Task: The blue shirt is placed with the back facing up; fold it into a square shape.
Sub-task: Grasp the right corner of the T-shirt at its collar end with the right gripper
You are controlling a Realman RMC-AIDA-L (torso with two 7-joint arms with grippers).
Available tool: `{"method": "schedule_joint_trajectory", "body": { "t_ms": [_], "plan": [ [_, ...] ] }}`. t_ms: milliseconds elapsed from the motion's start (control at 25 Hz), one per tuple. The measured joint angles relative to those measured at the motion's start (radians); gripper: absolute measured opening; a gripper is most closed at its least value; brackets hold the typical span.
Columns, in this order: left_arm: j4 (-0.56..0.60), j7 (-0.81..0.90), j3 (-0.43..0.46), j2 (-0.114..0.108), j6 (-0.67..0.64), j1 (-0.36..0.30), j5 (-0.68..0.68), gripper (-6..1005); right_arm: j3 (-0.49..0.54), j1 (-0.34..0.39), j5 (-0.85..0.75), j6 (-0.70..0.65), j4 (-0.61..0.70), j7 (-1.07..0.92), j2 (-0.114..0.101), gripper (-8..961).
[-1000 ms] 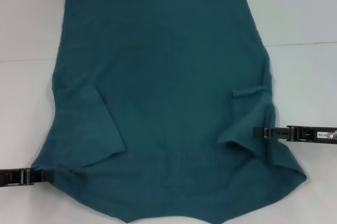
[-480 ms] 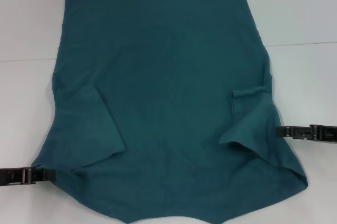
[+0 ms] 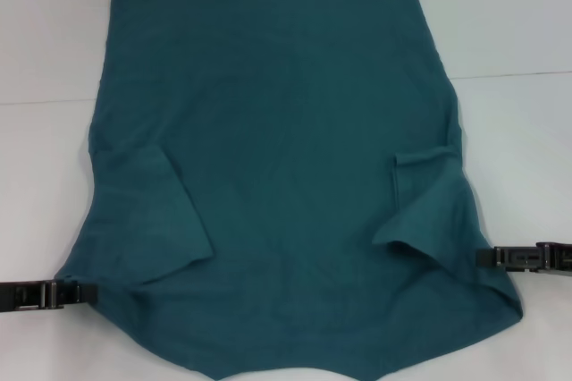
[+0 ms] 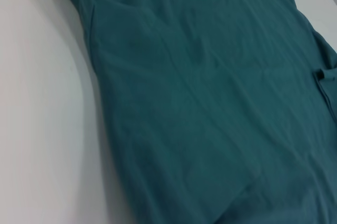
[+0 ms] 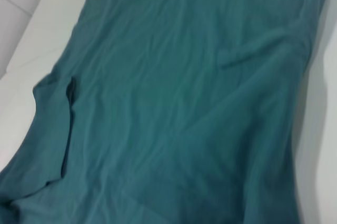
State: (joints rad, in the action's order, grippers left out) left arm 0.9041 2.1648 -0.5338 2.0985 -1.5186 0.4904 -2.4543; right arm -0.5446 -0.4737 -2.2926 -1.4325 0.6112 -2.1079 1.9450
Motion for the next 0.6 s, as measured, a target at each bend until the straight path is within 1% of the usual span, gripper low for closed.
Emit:
{"method": "schedule_joint_trajectory", "body": {
  "t_ms": [320, 600],
  "plan": [
    [-0.001, -0.001, 0.003, 0.000, 0.000, 0.000, 0.000, 3, 0.001, 0.011, -0.006, -0.002, -0.002, -0.001, 0.006, 876],
    [-0.001, -0.002, 0.002, 0.000, 0.005, 0.000, 0.000, 3, 0.001, 0.016, -0.006, -0.002, -0.001, -0.007, 0.005, 876]
  ]
}}
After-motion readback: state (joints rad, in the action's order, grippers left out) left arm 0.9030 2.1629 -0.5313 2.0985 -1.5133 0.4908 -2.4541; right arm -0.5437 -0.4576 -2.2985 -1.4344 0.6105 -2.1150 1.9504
